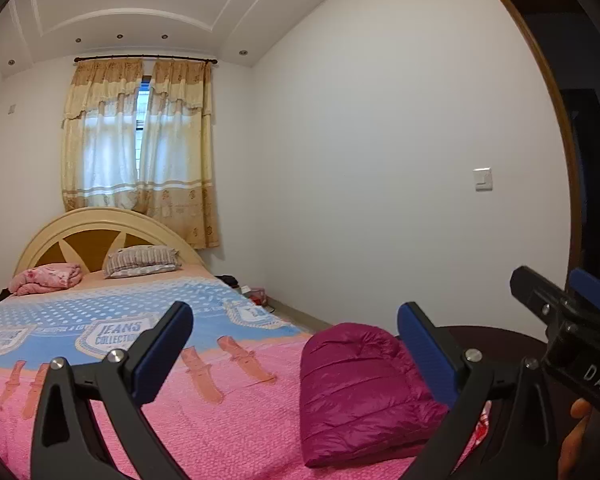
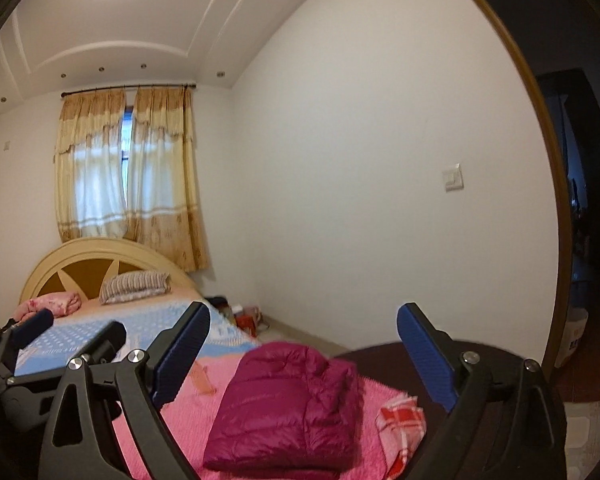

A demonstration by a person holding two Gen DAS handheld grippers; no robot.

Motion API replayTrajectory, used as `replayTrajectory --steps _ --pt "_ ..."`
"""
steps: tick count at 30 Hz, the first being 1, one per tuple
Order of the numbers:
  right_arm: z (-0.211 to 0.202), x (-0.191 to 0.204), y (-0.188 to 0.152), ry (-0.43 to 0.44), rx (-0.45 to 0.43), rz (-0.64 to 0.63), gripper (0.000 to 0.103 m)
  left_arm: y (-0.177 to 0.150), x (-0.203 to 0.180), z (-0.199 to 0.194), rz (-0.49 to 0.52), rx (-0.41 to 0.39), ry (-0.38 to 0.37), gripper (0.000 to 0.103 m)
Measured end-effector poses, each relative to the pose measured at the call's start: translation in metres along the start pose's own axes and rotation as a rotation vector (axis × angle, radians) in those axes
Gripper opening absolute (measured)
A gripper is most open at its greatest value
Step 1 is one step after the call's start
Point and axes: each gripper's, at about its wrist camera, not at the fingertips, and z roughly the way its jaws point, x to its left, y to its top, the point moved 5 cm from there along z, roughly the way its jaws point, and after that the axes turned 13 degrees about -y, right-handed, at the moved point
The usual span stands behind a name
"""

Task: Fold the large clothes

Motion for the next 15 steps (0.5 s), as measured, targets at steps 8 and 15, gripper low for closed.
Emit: replayTrajectory --steps 8,15 --pt "0.0046 0.0011 -0.0072 0.008 0.025 -0.008 0.095 -0.003 0.0035 0.0016 -0.03 0.028 -0.003 0.103" --pt "0.005 0.0008 -0.009 0.006 0.027 -0.01 0.095 -0.0047 0.0061 0.0007 -0.037 0.041 -0.003 0.103"
